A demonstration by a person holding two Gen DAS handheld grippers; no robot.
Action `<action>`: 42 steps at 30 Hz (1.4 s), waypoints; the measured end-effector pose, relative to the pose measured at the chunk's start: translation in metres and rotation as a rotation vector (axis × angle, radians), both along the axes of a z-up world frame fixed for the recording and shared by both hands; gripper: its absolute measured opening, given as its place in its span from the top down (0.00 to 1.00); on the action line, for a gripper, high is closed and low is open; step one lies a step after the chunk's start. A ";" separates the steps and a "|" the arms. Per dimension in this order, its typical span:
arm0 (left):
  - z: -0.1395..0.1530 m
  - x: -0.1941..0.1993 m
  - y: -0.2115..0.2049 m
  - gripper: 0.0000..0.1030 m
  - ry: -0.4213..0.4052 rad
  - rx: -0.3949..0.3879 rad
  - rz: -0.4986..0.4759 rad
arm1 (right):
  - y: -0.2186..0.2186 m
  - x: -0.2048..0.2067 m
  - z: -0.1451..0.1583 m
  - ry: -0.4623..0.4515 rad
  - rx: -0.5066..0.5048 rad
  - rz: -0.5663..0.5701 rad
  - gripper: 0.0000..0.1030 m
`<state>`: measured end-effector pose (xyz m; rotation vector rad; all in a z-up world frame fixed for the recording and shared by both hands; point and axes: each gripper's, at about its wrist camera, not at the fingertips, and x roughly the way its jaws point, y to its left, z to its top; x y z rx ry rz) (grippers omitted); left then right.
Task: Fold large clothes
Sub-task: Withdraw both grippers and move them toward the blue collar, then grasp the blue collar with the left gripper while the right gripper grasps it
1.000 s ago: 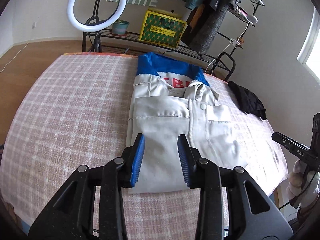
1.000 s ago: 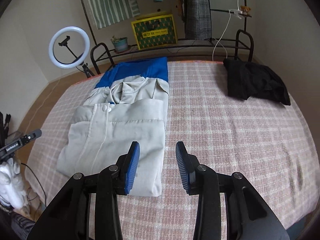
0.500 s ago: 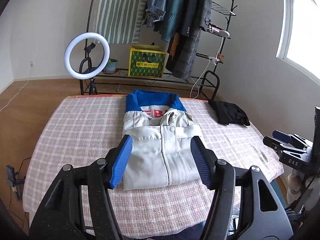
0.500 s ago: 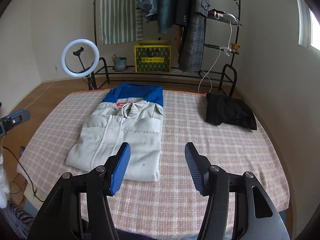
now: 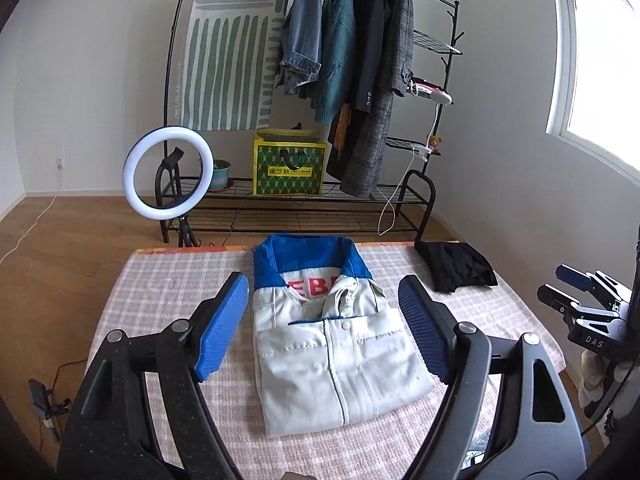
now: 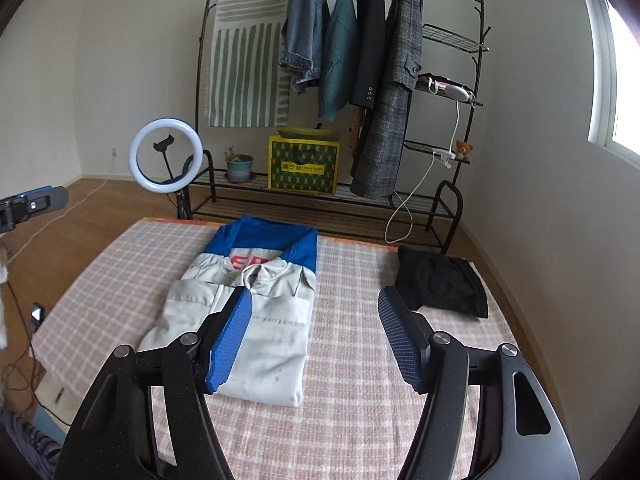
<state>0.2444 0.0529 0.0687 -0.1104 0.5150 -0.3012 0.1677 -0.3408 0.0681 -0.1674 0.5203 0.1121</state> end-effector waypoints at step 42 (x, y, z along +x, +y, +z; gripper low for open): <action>-0.317 0.530 -0.030 0.23 0.563 -0.059 -0.055 | -0.012 0.525 -0.264 0.536 0.486 0.123 0.37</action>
